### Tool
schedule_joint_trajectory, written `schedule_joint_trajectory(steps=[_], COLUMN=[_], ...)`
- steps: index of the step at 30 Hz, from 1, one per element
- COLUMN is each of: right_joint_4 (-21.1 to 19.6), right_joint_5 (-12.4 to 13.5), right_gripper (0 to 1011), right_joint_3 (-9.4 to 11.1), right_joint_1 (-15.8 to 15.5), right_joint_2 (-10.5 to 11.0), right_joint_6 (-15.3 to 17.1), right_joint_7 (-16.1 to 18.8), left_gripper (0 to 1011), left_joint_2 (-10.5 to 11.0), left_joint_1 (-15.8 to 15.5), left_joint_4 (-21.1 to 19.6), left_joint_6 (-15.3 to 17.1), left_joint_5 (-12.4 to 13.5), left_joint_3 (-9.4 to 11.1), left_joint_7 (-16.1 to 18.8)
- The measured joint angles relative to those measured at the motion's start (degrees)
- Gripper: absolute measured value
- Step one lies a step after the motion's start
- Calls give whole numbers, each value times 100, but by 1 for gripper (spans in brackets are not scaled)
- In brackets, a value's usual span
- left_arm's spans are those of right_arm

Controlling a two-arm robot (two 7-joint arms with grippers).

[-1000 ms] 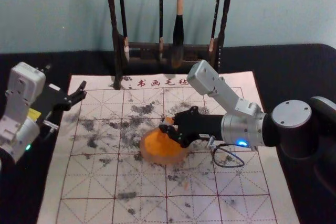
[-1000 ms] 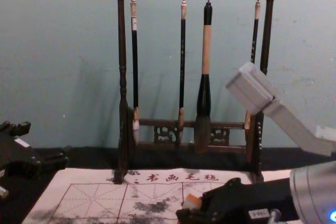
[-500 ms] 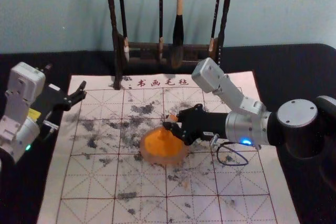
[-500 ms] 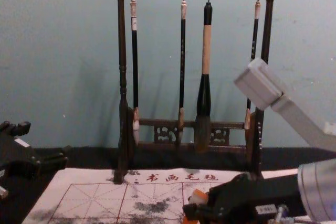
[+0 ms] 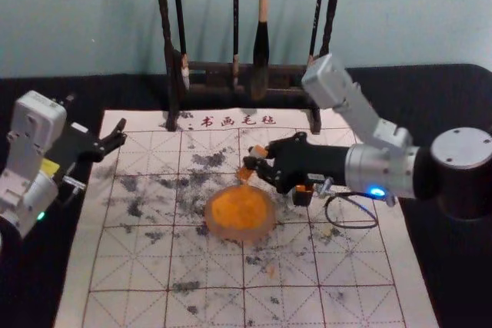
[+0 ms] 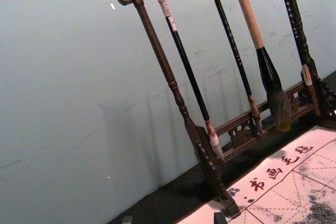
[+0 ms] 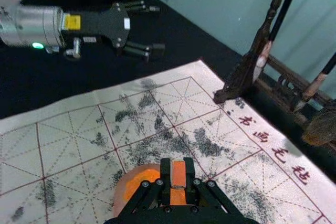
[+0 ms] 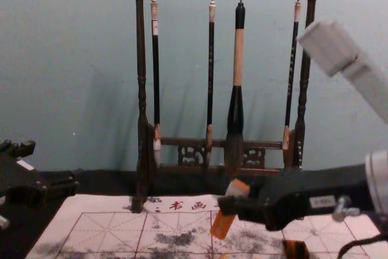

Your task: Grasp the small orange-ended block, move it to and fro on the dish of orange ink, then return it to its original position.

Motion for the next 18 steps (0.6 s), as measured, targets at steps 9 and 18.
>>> schedule_joint_trajectory(steps=[9,18], right_joint_4=[-486,-860], right_joint_5=[422,639], right_gripper=[121,121], right_joint_3=[284,479], right_joint_1=[-215,-521], right_joint_2=[337,792], right_joint_6=[389,809], right_joint_7=[-158,-502], left_gripper=[1001,1001], left_joint_2=[0,0], left_joint_1=[0,0], left_joint_4=[0,0], left_joint_6=[0,0], left_joint_5=[0,0], left_joint_3=[0,0], left_joint_7=[0,0])
